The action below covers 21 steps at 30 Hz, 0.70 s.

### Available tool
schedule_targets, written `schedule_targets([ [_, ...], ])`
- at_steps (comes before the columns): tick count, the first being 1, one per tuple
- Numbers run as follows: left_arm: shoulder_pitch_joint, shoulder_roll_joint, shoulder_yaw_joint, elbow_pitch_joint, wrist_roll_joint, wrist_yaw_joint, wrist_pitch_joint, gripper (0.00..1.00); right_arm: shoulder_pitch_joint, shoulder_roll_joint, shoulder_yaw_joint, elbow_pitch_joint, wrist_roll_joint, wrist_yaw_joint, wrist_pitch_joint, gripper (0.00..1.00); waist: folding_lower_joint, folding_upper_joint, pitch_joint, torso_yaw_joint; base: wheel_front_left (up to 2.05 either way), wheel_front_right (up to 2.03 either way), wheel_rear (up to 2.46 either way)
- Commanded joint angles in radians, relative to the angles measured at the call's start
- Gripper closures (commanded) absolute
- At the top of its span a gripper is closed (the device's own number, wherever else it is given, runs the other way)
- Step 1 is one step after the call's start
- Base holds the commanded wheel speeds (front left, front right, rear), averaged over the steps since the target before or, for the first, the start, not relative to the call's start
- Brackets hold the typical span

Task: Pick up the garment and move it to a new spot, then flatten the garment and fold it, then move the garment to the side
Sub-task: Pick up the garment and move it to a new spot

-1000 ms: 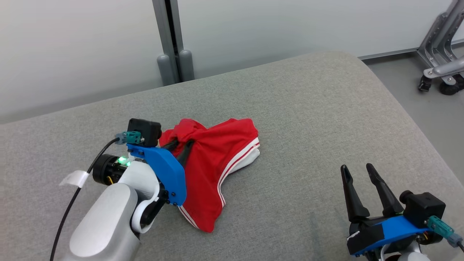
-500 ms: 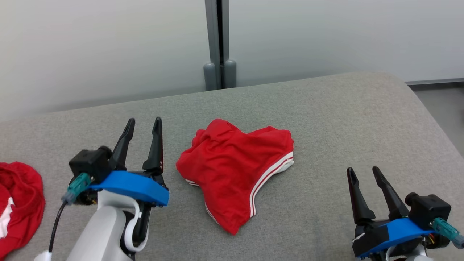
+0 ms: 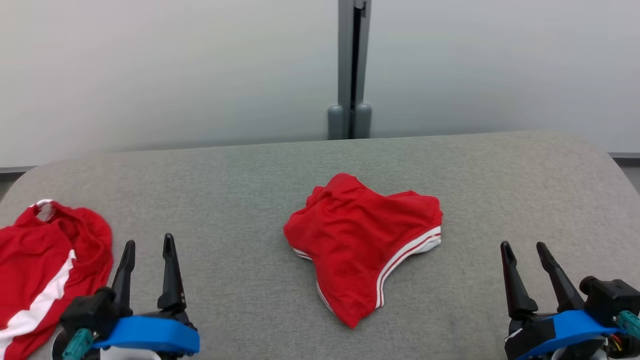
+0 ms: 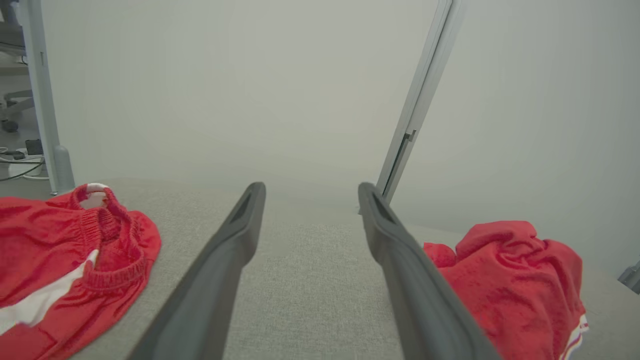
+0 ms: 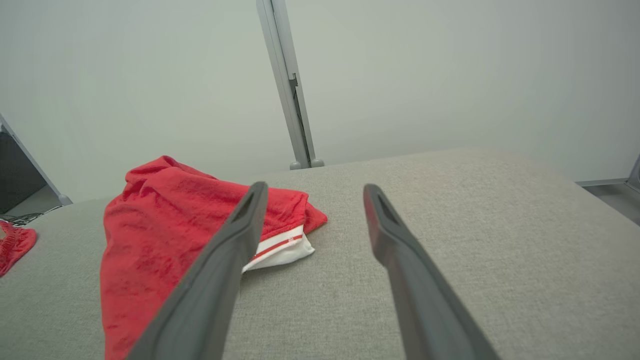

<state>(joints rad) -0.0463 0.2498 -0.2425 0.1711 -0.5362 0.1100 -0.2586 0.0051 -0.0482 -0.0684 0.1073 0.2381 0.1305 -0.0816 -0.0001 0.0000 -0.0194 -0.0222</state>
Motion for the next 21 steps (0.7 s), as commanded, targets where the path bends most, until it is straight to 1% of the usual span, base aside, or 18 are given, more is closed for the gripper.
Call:
schedule_targets([
  [1, 0.02, 0.008, 0.004, -0.016, 0.019, -0.006, -0.006, 0.0, 0.004, -0.004, -0.006, -0.003, -0.003, 0.0, -0.006, 0.0, 0.0001, 0.0, -0.002, 0.016, 0.0, 0.0, 0.0],
  [4, 0.041, 0.014, 0.016, -0.047, 0.068, -0.014, -0.007, 0.0, 0.003, -0.004, -0.016, 0.002, -0.006, 0.0, -0.014, 0.0, 0.0001, 0.0, -0.008, 0.042, 0.0, 0.0, 0.0],
  [6, 0.063, 0.008, 0.027, -0.061, 0.099, -0.035, -0.007, 0.0, 0.004, -0.004, -0.022, 0.005, -0.013, 0.0, -0.023, 0.0, 0.0001, 0.0, -0.011, 0.057, 0.0, 0.0, 0.0],
  [10, 0.092, -0.021, 0.07, -0.068, 0.142, -0.078, -0.008, 0.0, 0.008, -0.004, -0.033, 0.024, -0.007, 0.0, -0.032, 0.0, 0.0001, 0.0, -0.014, 0.08, 0.0, 0.0, 0.0],
  [11, 0.092, -0.021, 0.07, -0.068, 0.142, -0.078, -0.008, 0.0, 0.008, -0.004, -0.033, 0.024, -0.007, 0.0, -0.032, 0.0, 0.0001, 0.0, -0.014, 0.08, 0.0, 0.0, 0.0],
  [12, 0.114, -0.033, 0.094, -0.056, 0.166, -0.096, -0.008, 0.0, 0.01, -0.004, -0.037, 0.032, -0.007, 0.0, -0.031, 0.0, 0.0001, 0.0, -0.015, 0.089, 0.0, 0.0, 0.0],
  [14, 0.123, -0.039, 0.112, -0.035, 0.193, -0.113, -0.008, 0.0, 0.009, -0.004, -0.035, 0.038, -0.01, 0.0, -0.03, 0.0, 0.0001, 0.0, -0.016, 0.093, 0.0, 0.0, 0.0],
  [15, 0.128, -0.048, 0.116, -0.03, 0.207, -0.118, -0.008, 0.0, 0.009, -0.004, -0.035, 0.04, -0.012, 0.0, -0.029, 0.0, 0.0001, 0.0, -0.016, 0.095, 0.0, 0.0, 0.0],
  [18, 0.145, -0.048, 0.111, 0.021, 0.251, -0.117, -0.008, 0.0, 0.009, -0.004, -0.033, 0.047, -0.017, 0.0, -0.02, 0.0, 0.0001, 0.0, -0.018, 0.1, 0.0, 0.0, 0.0],
  [21, 0.138, -0.053, 0.109, 0.06, 0.26, -0.116, -0.008, 0.0, 0.009, -0.004, -0.031, 0.05, -0.016, 0.0, -0.018, 0.0, 0.0001, 0.0, -0.018, 0.103, 0.0, 0.0, 0.0],
])
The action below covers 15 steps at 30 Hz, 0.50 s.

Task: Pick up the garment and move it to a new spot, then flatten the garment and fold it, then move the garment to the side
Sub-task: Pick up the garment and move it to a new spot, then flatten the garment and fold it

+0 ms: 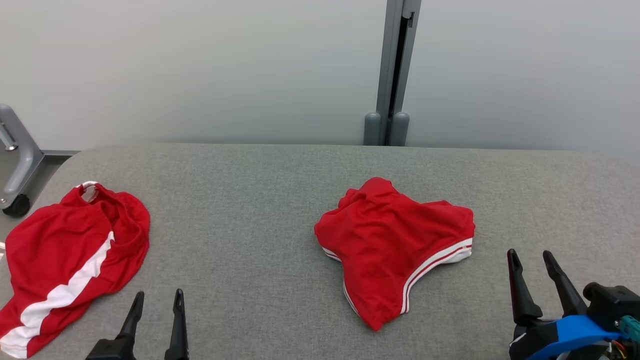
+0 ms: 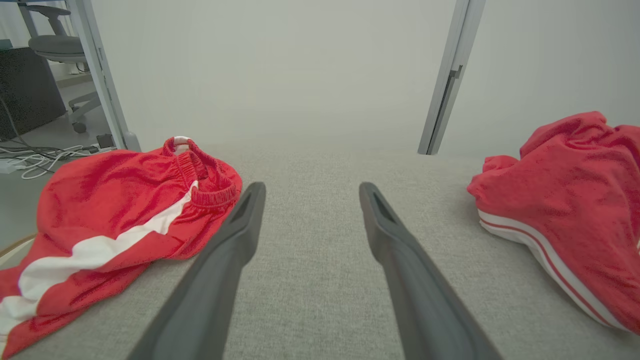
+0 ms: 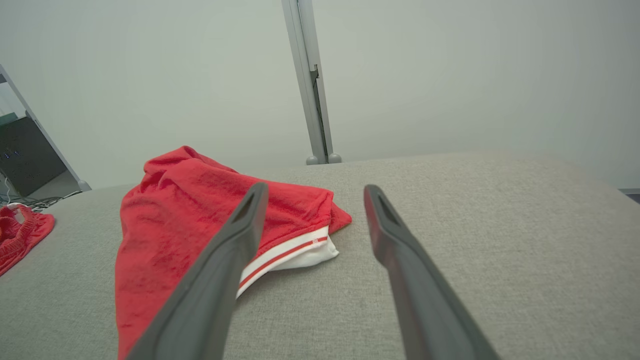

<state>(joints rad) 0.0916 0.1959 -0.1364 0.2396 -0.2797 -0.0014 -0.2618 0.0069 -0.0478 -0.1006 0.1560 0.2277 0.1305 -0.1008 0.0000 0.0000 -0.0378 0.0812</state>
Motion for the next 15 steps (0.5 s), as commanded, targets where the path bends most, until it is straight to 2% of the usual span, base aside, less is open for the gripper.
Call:
schedule_targets([
  [1, -0.005, 0.002, 0.0, 0.018, 0.007, -0.003, -0.004, 0.0, 0.008, -0.005, 0.002, 0.002, -0.005, 0.0, 0.002, 0.0, 0.0, 0.0, 0.0, 0.001, 0.0, 0.0, 0.0],
  [8, -0.054, -0.001, -0.025, 0.05, 0.018, 0.007, 0.014, 0.0, 0.01, -0.005, 0.007, 0.002, 0.002, 0.0, 0.007, 0.0, 0.0, 0.0, 0.0, 0.012, 0.0, 0.0, 0.0],
  [15, -0.071, 0.012, -0.044, 0.012, 0.024, -0.008, 0.021, 0.0, 0.011, -0.005, 0.008, -0.004, 0.01, 0.0, 0.02, 0.0, 0.0, 0.0, 0.006, 0.017, 0.0, 0.0, 0.0],
])
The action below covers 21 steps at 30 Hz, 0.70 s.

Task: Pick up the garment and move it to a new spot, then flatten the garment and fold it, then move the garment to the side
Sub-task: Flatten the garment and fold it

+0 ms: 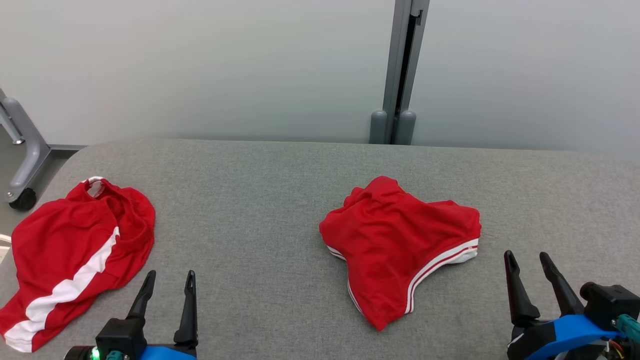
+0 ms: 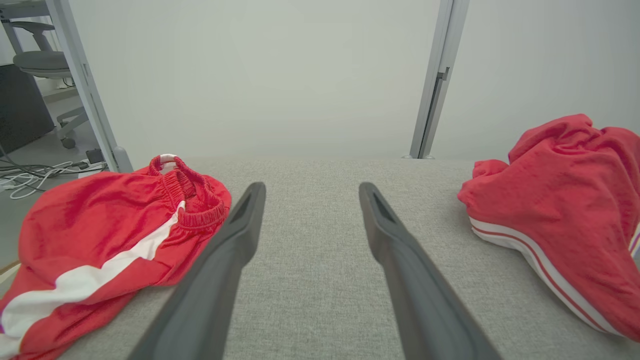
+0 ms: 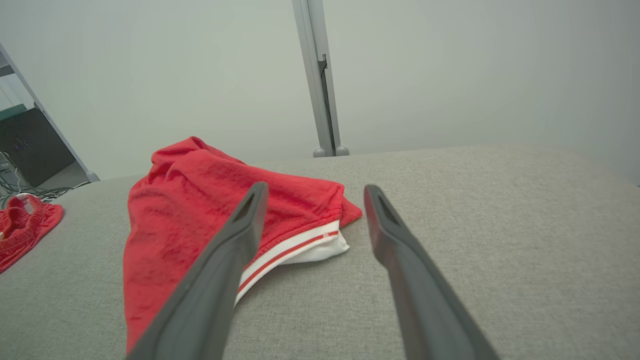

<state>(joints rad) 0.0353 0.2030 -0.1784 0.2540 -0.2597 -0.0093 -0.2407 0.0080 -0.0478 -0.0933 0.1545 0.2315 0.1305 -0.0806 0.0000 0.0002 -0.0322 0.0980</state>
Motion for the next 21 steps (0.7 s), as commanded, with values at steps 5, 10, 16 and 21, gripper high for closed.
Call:
schedule_targets([
  [5, -0.02, 0.007, -0.008, -0.021, 0.002, 0.004, 0.004, 0.0, -0.005, -0.005, 0.013, 0.004, 0.008, 0.0, 0.009, 0.0, 0.0, -0.0002, 0.005, 0.002, 0.0, 0.0, 0.0],
  [10, -0.013, 0.007, -0.01, -0.027, -0.002, 0.011, 0.006, 0.0, -0.039, -0.005, 0.068, 0.025, 0.021, 0.0, 0.051, 0.0, 0.0, -0.0002, 0.012, 0.006, 0.0, 0.0, 0.0],
  [16, -0.025, 0.003, -0.018, -0.033, -0.007, 0.009, 0.004, 0.0, -0.091, -0.005, 0.147, 0.128, 0.107, 0.0, 0.176, 0.0, 0.0, -0.0002, 0.033, 0.027, 0.0, 0.0, 0.0],
  [21, -0.038, 0.008, -0.024, -0.024, -0.011, 0.0, 0.002, 0.0, -0.161, -0.005, 0.196, 0.27, 0.18, 0.0, 0.246, 0.0, 0.0, -0.0002, 0.066, 0.046, 0.0, 0.0, 0.0],
])
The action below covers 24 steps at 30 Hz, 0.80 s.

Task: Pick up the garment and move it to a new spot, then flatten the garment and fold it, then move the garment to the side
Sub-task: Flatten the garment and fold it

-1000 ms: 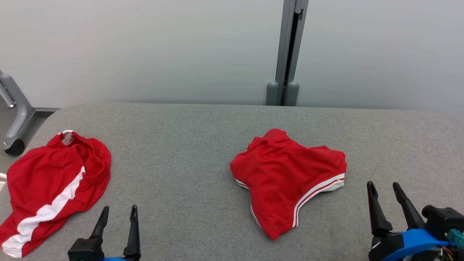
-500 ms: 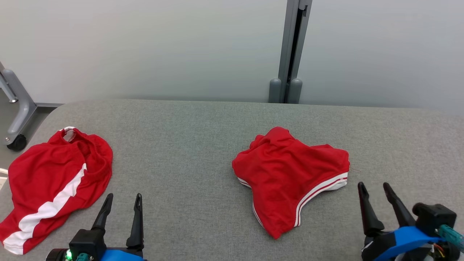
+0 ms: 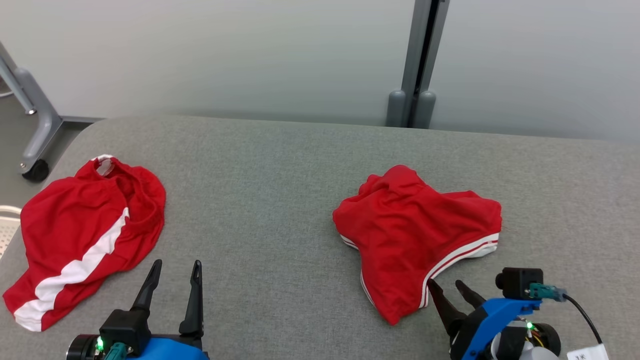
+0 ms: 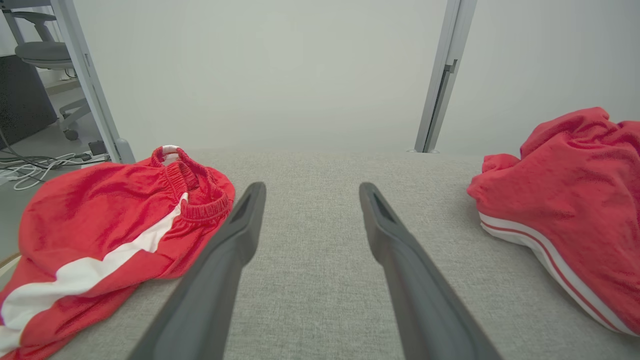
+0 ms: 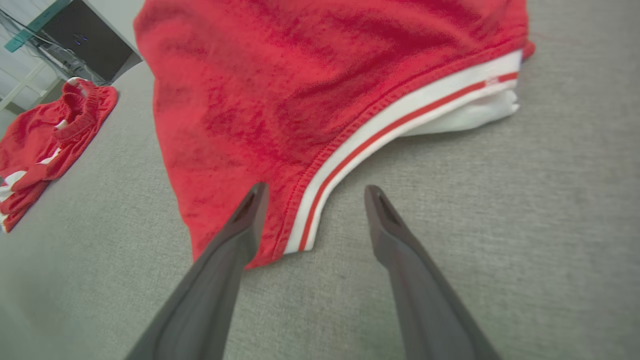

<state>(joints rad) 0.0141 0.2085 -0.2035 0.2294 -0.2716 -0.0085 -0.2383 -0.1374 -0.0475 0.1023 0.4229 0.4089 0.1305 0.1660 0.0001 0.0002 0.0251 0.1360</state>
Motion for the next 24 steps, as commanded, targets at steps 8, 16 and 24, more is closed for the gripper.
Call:
schedule_targets([
  [8, -0.047, 0.003, -0.01, 0.018, -0.004, -0.007, -0.008, 0.0, -0.14, -0.005, 0.041, 0.252, 0.092, 0.0, -0.014, 0.0, -0.0001, -0.0002, 0.033, 0.043, 0.0, 0.0, 0.0],
  [16, -0.054, 0.002, -0.019, 0.032, -0.009, -0.009, -0.011, 0.0, -0.25, -0.005, 0.141, 0.416, 0.193, 0.0, -0.098, 0.0, -0.0001, -0.0002, 0.039, 0.067, 0.0, 0.0, 0.0],
  [24, -0.052, 0.001, -0.025, 0.037, -0.015, -0.005, -0.01, 0.0, -0.315, -0.005, 0.25, 0.476, 0.252, 0.0, -0.219, 1.0, -0.0001, -0.0002, 0.037, 0.074, 0.0, 0.0, 0.0],
])
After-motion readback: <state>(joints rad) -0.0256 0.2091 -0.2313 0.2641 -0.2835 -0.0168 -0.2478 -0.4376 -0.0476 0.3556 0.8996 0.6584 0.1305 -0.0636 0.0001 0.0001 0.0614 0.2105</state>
